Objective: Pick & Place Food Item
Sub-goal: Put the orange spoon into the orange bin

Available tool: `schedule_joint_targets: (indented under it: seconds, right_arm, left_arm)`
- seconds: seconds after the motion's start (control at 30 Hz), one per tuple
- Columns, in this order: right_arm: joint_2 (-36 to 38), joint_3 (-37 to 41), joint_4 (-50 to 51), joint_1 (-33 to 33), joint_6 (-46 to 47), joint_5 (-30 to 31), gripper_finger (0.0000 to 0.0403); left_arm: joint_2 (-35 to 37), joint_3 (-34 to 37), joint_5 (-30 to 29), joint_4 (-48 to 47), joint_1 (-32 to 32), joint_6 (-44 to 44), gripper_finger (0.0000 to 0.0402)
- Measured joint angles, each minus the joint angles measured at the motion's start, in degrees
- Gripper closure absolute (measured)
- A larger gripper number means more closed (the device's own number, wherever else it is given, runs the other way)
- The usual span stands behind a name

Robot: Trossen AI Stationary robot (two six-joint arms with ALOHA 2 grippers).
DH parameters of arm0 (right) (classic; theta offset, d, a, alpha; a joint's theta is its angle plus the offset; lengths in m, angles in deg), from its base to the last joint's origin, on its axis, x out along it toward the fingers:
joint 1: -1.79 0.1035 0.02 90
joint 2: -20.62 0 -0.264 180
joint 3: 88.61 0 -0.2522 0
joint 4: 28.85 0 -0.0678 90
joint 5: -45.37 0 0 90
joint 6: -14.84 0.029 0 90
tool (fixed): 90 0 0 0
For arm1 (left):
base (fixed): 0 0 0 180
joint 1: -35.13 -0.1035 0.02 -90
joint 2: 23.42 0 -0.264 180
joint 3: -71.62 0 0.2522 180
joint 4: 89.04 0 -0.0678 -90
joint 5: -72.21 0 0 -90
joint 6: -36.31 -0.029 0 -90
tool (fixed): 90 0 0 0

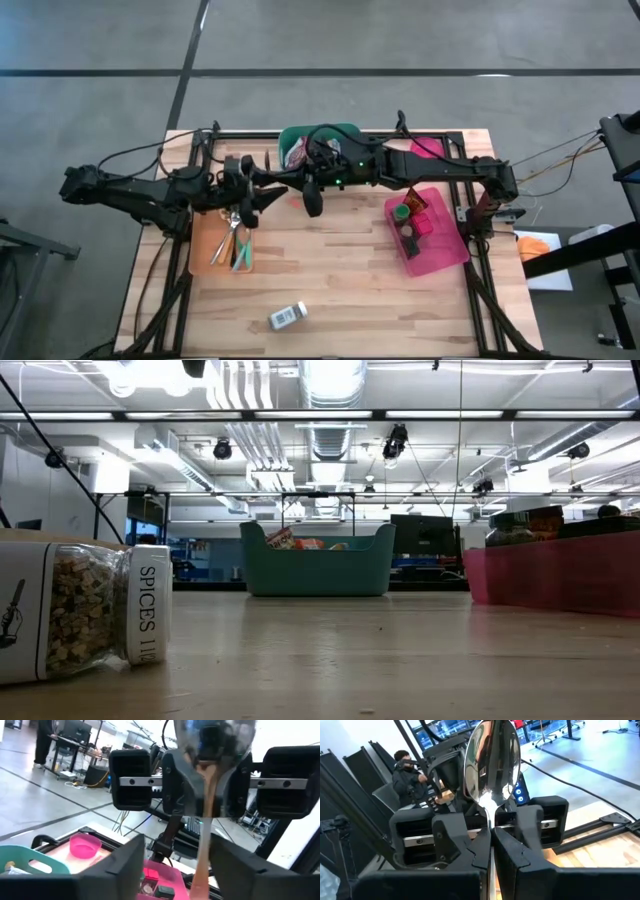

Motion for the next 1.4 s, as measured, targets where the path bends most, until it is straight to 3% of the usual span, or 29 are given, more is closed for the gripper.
schedule_joint_targets:
  seconds: [0.33,1.4]
  right_arm:
    - [0.0,0.0,0.2,0.2,0.0,-0.6,0.0395]
    - [0.0,0.0,-1.7,0.9,1.5,-1.1,0.0389]
  left_arm:
    - [0.0,0.0,2.1,0.1,0.0,0.1,0.0385]
    - [0.0,0.0,4.0,2.9,0.8,3.3,0.0401]
